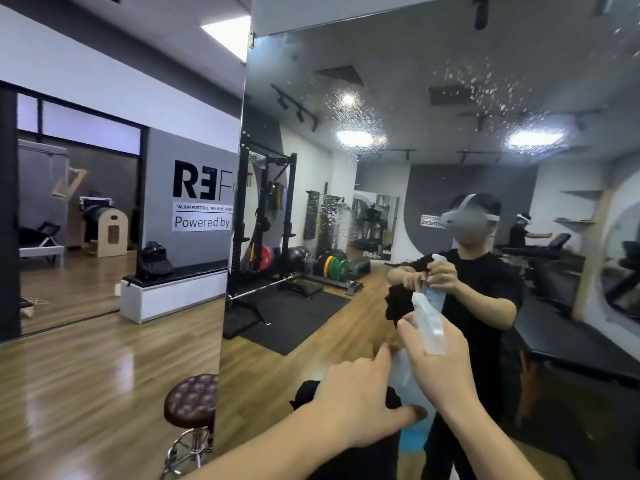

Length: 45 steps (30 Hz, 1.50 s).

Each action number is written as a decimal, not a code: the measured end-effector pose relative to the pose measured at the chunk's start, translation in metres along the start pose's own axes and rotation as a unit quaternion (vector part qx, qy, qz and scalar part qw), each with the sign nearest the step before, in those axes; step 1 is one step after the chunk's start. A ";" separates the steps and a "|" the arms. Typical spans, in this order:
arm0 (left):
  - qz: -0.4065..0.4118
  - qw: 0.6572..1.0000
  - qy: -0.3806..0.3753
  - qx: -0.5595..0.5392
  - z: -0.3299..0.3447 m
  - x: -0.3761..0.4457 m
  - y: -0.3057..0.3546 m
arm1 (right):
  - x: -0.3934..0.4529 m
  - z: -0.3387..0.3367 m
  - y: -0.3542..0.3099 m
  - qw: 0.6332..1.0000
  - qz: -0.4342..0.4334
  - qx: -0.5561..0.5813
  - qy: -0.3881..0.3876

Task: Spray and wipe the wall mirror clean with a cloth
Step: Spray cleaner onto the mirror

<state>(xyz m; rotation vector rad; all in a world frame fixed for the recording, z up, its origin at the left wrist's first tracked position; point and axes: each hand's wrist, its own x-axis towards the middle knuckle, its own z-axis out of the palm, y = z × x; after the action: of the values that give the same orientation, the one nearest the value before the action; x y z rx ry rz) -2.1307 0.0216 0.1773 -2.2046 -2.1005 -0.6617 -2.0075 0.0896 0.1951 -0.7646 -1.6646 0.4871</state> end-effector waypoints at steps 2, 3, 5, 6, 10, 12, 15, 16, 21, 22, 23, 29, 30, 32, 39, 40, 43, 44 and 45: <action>0.011 1.000 0.002 -0.018 -0.001 -0.002 0.006 | -0.002 -0.007 -0.003 1.000 -0.017 -0.009 0.010; 0.017 1.000 0.002 -0.025 0.000 -0.003 0.010 | -0.003 -0.011 -0.003 1.000 -0.023 -0.015 0.014; 0.031 0.999 0.005 -0.028 0.001 -0.004 0.021 | -0.005 -0.023 -0.001 0.999 -0.027 -0.022 0.024; 0.035 0.999 0.006 -0.027 0.002 -0.004 0.027 | -0.006 -0.028 0.000 0.999 -0.025 -0.021 0.026; 0.058 0.997 -0.007 -0.040 0.011 -0.003 0.052 | -0.013 -0.059 0.006 0.999 -0.015 -0.025 0.025; 0.068 0.997 -0.011 -0.046 0.016 -0.002 0.066 | -0.016 -0.075 0.010 0.999 -0.009 -0.038 0.024; 0.079 0.996 -0.011 -0.047 0.024 -0.002 0.092 | -0.023 -0.102 0.015 0.998 -0.004 -0.051 0.032; 0.083 0.995 -0.012 -0.047 0.027 -0.003 0.100 | -0.025 -0.110 0.016 0.998 -0.006 -0.050 0.034; 0.095 0.994 -0.029 -0.048 0.042 -0.010 0.150 | -0.039 -0.161 0.028 0.999 0.012 -0.040 0.028; 0.096 0.993 -0.036 -0.051 0.046 -0.012 0.161 | -0.044 -0.172 0.031 0.998 0.017 -0.044 0.033; 0.100 0.993 -0.039 -0.057 0.049 -0.014 0.172 | -0.048 -0.183 0.033 0.998 0.021 -0.046 0.040; 0.119 0.989 -0.053 -0.071 0.066 -0.026 0.241 | -0.073 -0.255 0.039 0.995 0.027 -0.079 0.057; 0.121 0.989 -0.048 -0.069 0.070 -0.028 0.253 | -0.077 -0.268 0.040 0.994 0.023 -0.088 0.058; 0.124 0.988 -0.039 -0.079 0.075 -0.032 0.260 | -0.081 -0.275 0.040 0.994 0.015 -0.094 0.061; 0.137 0.985 -0.065 -0.082 0.090 -0.047 0.328 | -0.106 -0.345 0.043 0.993 0.030 -0.092 0.071; 0.145 0.984 -0.066 -0.082 0.093 -0.049 0.337 | -0.110 -0.354 0.044 0.992 0.033 -0.097 0.075; 0.160 0.981 -0.069 -0.087 0.099 -0.051 0.353 | -0.114 -0.373 0.044 0.990 0.031 -0.109 0.085; 0.169 0.980 -0.067 -0.086 0.100 -0.048 0.357 | -0.115 -0.378 0.044 0.989 0.032 -0.114 0.092; 0.177 0.978 -0.065 -0.084 0.100 -0.045 0.360 | -0.115 -0.382 0.043 0.988 0.035 -0.116 0.100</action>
<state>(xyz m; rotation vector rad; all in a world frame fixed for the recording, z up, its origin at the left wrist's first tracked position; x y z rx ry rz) -1.7569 -0.0236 0.1683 -2.6893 -1.6817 -0.7023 -1.6162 0.0059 0.1748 -1.0116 -1.5267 0.2567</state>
